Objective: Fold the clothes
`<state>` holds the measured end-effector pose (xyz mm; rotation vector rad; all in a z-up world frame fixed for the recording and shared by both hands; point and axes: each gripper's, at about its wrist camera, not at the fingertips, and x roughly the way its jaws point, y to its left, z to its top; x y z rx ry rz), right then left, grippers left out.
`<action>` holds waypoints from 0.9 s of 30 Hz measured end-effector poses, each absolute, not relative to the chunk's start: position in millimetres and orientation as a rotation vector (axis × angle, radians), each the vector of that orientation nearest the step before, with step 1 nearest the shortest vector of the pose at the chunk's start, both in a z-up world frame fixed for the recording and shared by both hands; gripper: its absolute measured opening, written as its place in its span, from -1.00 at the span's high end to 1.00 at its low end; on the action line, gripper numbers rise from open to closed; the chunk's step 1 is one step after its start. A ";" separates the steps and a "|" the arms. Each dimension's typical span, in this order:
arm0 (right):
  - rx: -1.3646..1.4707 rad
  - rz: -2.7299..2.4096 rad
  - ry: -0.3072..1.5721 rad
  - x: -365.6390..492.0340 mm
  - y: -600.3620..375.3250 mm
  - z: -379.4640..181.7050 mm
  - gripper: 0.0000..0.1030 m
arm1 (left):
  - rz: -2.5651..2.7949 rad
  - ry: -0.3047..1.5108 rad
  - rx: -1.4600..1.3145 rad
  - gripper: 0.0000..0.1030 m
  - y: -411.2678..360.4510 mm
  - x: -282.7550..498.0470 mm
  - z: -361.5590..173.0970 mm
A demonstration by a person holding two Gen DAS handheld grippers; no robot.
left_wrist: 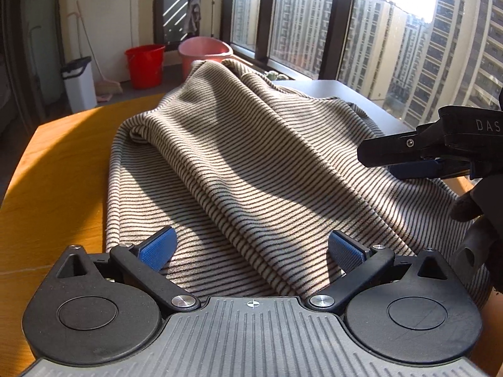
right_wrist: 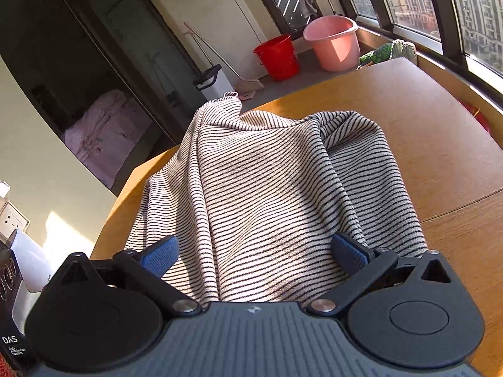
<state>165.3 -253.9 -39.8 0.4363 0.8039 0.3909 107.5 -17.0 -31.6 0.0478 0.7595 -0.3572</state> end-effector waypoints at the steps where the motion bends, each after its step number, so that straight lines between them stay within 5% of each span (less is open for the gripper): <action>1: 0.438 0.403 0.808 156.6 -255.1 -39.3 -1.00 | -0.373 0.770 0.045 -1.00 -12.7 97.9 -30.2; 7: 0.387 0.459 0.814 107.7 -253.7 -37.8 -1.00 | -0.501 0.804 0.022 -1.00 9.2 58.9 -25.0; 15: 0.343 0.475 0.770 90.3 -252.8 -33.1 -1.00 | -0.465 0.782 -0.162 -0.93 25.8 110.4 -13.5; 17: 0.363 0.439 0.732 92.8 -258.3 -28.8 -0.88 | -0.416 0.744 -0.115 -0.85 22.0 127.5 -12.8; 19: 0.313 0.393 0.681 97.0 -257.0 -22.4 -0.54 | -0.389 0.738 -0.088 -0.78 19.1 144.3 -16.6; 23: 0.192 0.404 0.631 107.9 -241.0 -8.9 -0.28 | -0.403 0.760 -0.116 -0.81 22.7 153.1 -24.7; 25: 0.150 0.446 0.629 111.9 -232.4 -4.6 0.00 | -0.410 0.762 -0.122 -0.81 24.2 145.7 -23.5; 27: 0.115 0.475 0.639 113.6 -222.2 -6.4 0.03 | -0.421 0.772 -0.139 -0.81 26.4 135.4 -21.2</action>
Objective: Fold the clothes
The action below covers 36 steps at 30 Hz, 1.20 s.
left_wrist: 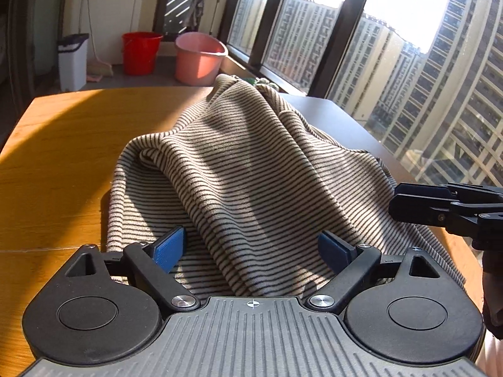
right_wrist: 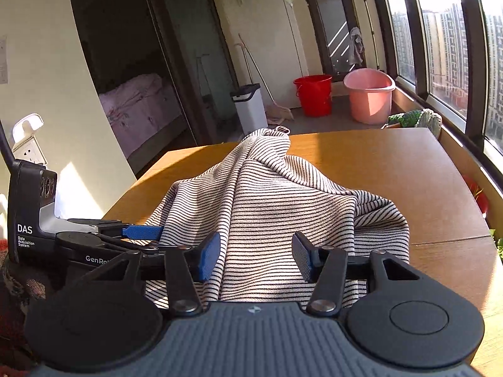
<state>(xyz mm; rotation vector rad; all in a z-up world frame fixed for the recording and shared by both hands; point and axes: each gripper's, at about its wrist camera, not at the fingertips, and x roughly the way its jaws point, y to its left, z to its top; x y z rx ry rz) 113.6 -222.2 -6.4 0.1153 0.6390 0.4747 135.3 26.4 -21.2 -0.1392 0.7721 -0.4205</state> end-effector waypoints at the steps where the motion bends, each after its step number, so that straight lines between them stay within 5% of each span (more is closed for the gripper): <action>1: 0.098 0.488 0.644 114.5 -217.0 -7.6 0.03 | -0.434 0.781 -0.151 -0.82 26.2 128.1 -19.3; 9: 0.019 0.573 0.717 129.8 -180.5 -19.2 0.47 | -0.522 0.768 -0.043 -0.85 41.0 87.3 -12.5; 12: -0.006 0.605 0.741 131.7 -166.1 -19.2 0.88 | -0.481 0.686 0.073 -0.91 39.2 74.1 -4.9; 22: 0.191 0.775 0.608 128.5 -163.8 64.5 0.91 | -0.446 0.337 0.370 -0.99 -8.4 97.4 19.0; 23: 0.186 0.767 0.600 131.7 -164.6 68.8 0.91 | -0.441 0.305 0.402 -0.95 -15.8 105.8 18.6; 24: 0.178 0.756 0.591 135.3 -165.4 72.5 0.91 | -0.430 0.289 0.433 -0.59 -21.6 115.5 16.4; 25: 0.170 0.744 0.582 138.9 -166.2 76.2 0.90 | -0.420 0.298 0.450 0.00 -24.9 126.9 14.3; 26: 0.161 0.733 0.573 142.5 -167.0 80.0 0.90 | -0.411 0.315 0.445 0.31 -24.1 138.4 13.4; 29: 0.114 0.626 0.498 148.5 -179.6 83.8 0.84 | -0.365 0.366 0.341 0.53 0.3 166.2 18.9; 33: -0.138 0.397 0.376 148.7 -176.0 64.3 -0.14 | -0.209 0.395 0.141 0.59 59.2 192.7 32.3; 36: -0.256 0.402 0.442 156.8 -155.3 28.7 -0.15 | -0.111 0.422 0.043 0.60 95.2 209.4 39.2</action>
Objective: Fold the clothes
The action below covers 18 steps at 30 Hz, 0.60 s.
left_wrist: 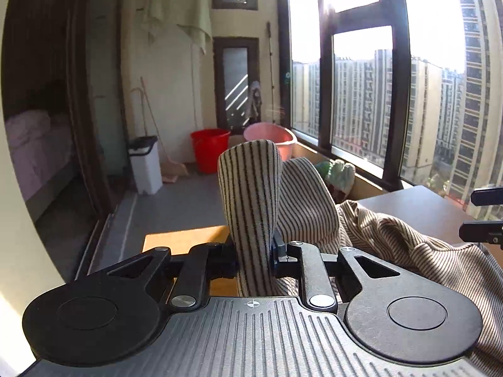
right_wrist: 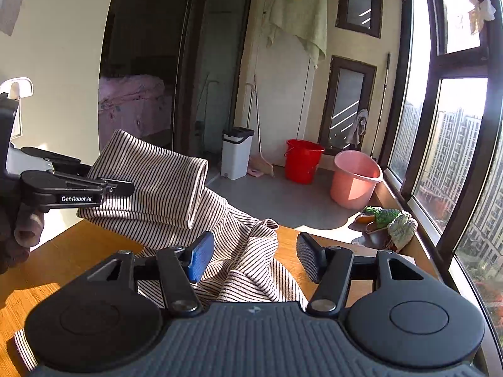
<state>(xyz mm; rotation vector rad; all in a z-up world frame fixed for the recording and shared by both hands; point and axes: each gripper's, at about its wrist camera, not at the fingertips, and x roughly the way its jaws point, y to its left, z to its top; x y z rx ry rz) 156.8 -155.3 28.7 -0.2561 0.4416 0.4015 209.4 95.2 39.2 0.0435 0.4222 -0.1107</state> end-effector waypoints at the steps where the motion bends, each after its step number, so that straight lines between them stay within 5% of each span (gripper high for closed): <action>1: -0.282 0.410 0.466 160.6 -147.8 17.6 -0.18 | -0.091 0.431 0.026 0.60 102.5 214.0 39.7; 6: -0.466 0.345 0.517 190.6 -115.1 -27.5 -0.15 | -0.056 0.496 -0.038 0.59 125.1 226.8 32.9; 7: -0.477 0.350 0.528 197.2 -117.0 -28.0 0.35 | -0.052 0.502 -0.038 0.59 128.1 225.9 30.7; 10: -0.397 0.272 0.522 227.9 -150.3 0.6 0.79 | -0.039 0.521 -0.038 0.59 133.6 219.1 22.7; 14: -0.282 0.158 0.508 269.9 -196.9 41.1 0.89 | -0.015 0.544 -0.039 0.59 136.1 219.0 11.8; 18: -0.279 0.071 0.574 309.8 -222.2 22.0 0.90 | 0.014 0.577 -0.051 0.55 144.1 228.4 2.6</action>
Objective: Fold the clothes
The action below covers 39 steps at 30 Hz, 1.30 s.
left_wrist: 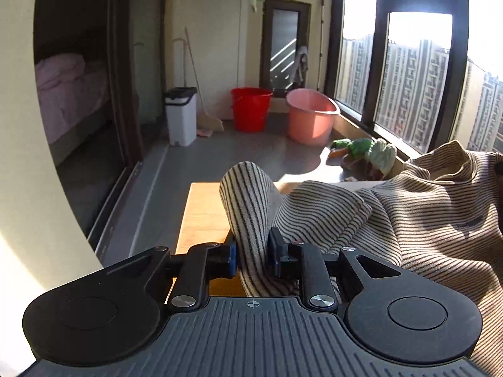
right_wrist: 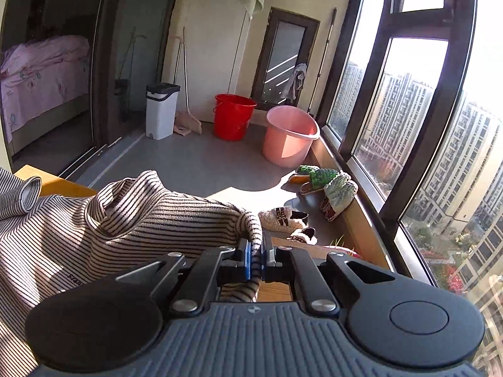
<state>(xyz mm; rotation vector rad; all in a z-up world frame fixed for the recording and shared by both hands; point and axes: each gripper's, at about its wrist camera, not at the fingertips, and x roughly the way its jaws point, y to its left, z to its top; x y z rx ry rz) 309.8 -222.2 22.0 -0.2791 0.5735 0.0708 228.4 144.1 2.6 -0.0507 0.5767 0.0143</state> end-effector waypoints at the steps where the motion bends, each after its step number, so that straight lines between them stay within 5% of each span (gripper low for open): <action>1: -0.309 0.057 0.586 315.9 -222.7 9.5 0.90 | 0.023 0.587 -0.055 0.54 146.7 230.1 0.4; 7: -0.326 -0.011 0.664 335.3 -237.2 -42.2 0.88 | 0.121 0.622 -0.038 0.55 172.4 224.5 -4.1; 10: -0.257 -0.008 0.660 328.0 -252.6 -33.4 0.69 | 0.105 0.620 -0.066 0.50 180.1 209.7 5.9; 13: -0.190 -0.010 0.633 312.8 -269.7 -19.0 0.23 | -0.012 0.585 -0.116 0.16 165.0 194.2 23.3; 18: -0.072 0.058 0.587 262.2 -283.0 -0.8 0.15 | -0.292 0.559 -0.116 -0.44 96.7 192.2 32.6; 22: -0.001 0.195 0.608 218.3 -272.3 -7.1 -0.04 | -0.415 0.576 -0.069 -0.67 40.8 194.7 6.3; 39: 0.044 0.351 0.656 130.3 -256.0 -36.2 -0.16 | -0.384 0.674 -0.078 -0.92 40.7 124.4 -33.0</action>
